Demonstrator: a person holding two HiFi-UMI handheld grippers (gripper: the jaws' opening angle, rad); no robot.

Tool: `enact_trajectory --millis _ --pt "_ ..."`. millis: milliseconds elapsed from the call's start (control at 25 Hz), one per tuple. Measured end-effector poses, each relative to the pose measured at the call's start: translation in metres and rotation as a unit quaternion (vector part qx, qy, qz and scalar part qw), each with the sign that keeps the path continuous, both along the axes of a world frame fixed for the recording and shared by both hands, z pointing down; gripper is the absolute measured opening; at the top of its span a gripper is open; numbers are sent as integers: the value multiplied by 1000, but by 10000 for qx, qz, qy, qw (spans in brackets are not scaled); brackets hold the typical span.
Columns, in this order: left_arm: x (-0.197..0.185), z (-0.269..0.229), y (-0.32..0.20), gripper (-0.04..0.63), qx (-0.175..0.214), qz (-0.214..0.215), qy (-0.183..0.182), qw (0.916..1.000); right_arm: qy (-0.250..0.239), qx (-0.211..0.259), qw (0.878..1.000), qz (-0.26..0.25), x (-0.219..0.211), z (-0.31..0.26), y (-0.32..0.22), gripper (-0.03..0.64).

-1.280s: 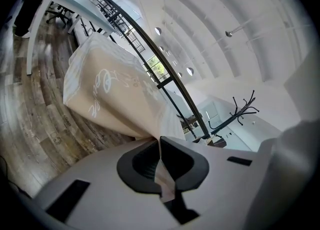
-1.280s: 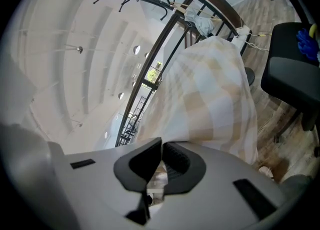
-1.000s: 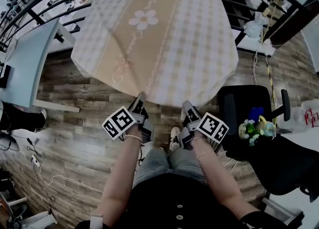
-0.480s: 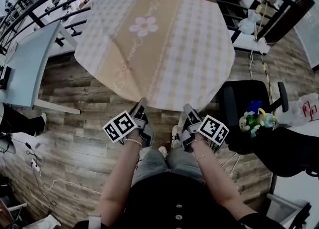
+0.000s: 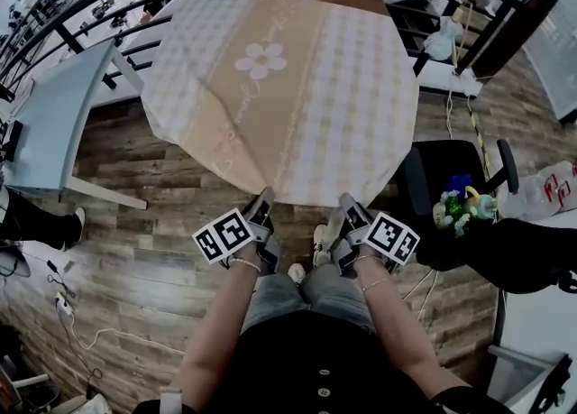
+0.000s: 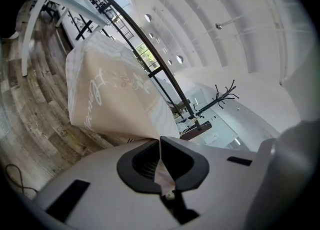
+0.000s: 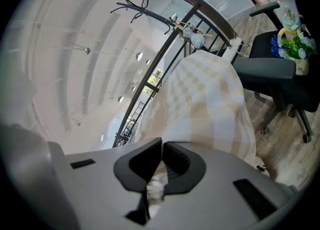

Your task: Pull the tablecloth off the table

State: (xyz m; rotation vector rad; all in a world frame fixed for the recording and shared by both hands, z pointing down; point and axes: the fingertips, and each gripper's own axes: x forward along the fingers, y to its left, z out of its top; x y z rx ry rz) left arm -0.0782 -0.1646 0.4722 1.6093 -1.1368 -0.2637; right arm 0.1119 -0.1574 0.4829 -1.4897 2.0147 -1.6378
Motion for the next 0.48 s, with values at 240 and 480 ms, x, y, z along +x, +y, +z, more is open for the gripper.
enact_trajectory --millis 240,480 --pt "4 -5 22 17 17 122 32 9999 -8 55 10000 76 5 -8 19 28" --pt "1 -13 38 17 56 52 45 10000 3 83 10000 -33 1 -15 34 27"
